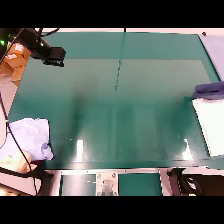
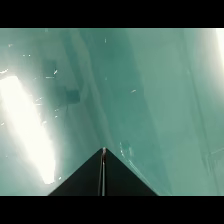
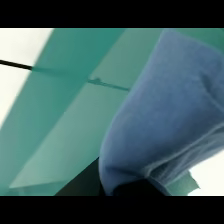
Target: Fold the shirts.
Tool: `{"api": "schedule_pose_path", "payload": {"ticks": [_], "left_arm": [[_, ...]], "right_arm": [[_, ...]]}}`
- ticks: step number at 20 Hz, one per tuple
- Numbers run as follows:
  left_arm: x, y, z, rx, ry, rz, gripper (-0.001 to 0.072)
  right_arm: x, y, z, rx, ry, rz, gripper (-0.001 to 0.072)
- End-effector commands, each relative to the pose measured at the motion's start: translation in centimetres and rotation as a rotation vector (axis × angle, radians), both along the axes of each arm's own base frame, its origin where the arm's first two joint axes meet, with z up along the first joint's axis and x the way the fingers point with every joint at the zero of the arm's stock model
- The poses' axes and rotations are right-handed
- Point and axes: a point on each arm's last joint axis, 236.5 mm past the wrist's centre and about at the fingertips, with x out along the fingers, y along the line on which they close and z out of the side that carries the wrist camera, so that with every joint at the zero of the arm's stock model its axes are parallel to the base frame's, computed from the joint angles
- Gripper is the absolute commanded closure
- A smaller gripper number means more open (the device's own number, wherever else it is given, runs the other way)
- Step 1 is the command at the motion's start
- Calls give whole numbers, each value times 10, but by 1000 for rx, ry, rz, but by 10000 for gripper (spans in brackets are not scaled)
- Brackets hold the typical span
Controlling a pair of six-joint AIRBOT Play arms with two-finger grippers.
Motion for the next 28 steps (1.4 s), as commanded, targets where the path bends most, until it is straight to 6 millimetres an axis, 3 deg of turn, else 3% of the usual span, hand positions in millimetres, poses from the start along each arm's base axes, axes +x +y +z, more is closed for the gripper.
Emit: {"api": "schedule_pose_path", "payload": {"ticks": [1, 5, 8, 9, 10, 11, 13, 15, 16, 17, 18, 19, 20, 23, 26, 28], "left_arm": [[-5, 0, -1, 4, 19, -5, 686], [-5, 0, -1, 3, 20, -6, 686], [-7, -1, -2, -3, 29, -11, 686], [-8, -2, -1, -7, 32, -14, 686], [-10, -3, -2, -10, 39, -18, 686], [-12, -4, -2, -13, 47, -22, 686], [-13, -4, -2, -13, 51, -24, 686], [-12, -5, -2, -13, 45, -24, 686], [-11, -5, -1, -15, 40, -23, 686], [-10, -5, -1, -15, 36, -22, 686], [-10, -5, 0, -16, 35, -21, 687], [-11, -5, 1, -18, 36, -13, 687], [-12, -4, 3, -21, 39, -3, 687], [-26, -3, 4, -32, 55, 35, 688], [-64, -5, -15, -28, 129, 54, 688], [-100, -5, -36, -28, 178, 74, 688]], "right_arm": [[-42, -2, -31, -4, 242, -18, 698], [-122, -6, -85, 88, 649, -183, 698], [-160, -6, -113, 114, 825, -238, 695], [-171, -1, -125, 141, 880, -243, 592], [-184, 2, -136, 154, 938, -248, 325], [-200, 4, -145, 167, 1010, -272, 119], [-207, 3, -149, 177, 1046, -307, 118], [-192, 0, -144, 160, 1004, -318, 122], [-174, -1, -140, 136, 958, -299, 176], [-152, 1, -135, 104, 905, -263, 410], [-127, 8, -130, 79, 844, -210, 589], [-99, 19, -125, 45, 779, -136, 661], [-75, 33, -122, 17, 738, -72, 697], [-17, 93, -126, -70, 699, 127, 699], [20, 182, -139, -141, 660, 377, 700], [26, 238, -148, -207, 616, 507, 700]]}}
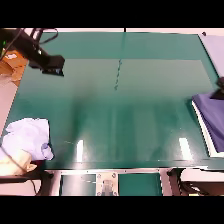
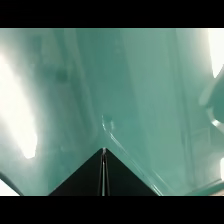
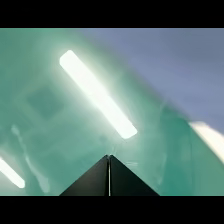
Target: Fold the shirts.
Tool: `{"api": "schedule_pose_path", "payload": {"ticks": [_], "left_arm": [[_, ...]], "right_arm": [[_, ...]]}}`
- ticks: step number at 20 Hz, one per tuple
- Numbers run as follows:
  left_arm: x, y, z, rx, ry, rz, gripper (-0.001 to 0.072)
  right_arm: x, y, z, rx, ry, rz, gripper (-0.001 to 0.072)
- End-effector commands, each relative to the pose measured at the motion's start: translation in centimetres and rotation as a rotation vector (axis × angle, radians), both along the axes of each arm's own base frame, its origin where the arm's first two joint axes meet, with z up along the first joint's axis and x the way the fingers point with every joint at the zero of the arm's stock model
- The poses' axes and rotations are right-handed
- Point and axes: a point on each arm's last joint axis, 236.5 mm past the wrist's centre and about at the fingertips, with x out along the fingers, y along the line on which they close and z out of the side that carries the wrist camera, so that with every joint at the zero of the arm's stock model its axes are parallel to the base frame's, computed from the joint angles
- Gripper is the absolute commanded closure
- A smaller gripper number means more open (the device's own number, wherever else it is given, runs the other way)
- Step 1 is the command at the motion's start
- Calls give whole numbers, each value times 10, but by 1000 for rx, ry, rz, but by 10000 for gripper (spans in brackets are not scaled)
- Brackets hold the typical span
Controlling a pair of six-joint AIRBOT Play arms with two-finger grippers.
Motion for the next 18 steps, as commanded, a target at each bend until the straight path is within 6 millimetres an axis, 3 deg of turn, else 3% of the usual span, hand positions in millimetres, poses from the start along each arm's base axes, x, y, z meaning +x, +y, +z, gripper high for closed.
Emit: {"api": "schedule_pose_path", "payload": {"ticks": [1, 4, 6, 8, 12, 18], "left_arm": [[-57, 1, -34, 3, 79, 50, 688], [-118, 10, -75, 7, 155, 116, 688], [-150, 17, -93, 16, 188, 146, 688], [-166, 24, -100, 37, 187, 159, 687], [-175, 30, -103, 64, 213, 153, 686], [-175, 31, -103, 66, 213, 152, 686]], "right_arm": [[17, 106, -15, -5, -75, 282, 699], [-16, 178, -38, -6, -85, 468, 699], [-37, 207, -50, -9, -98, 548, 699], [-47, 226, -55, -13, -120, 602, 698], [-54, 245, -56, -9, -117, 661, 698], [-54, 245, -56, -9, -116, 664, 698]]}}
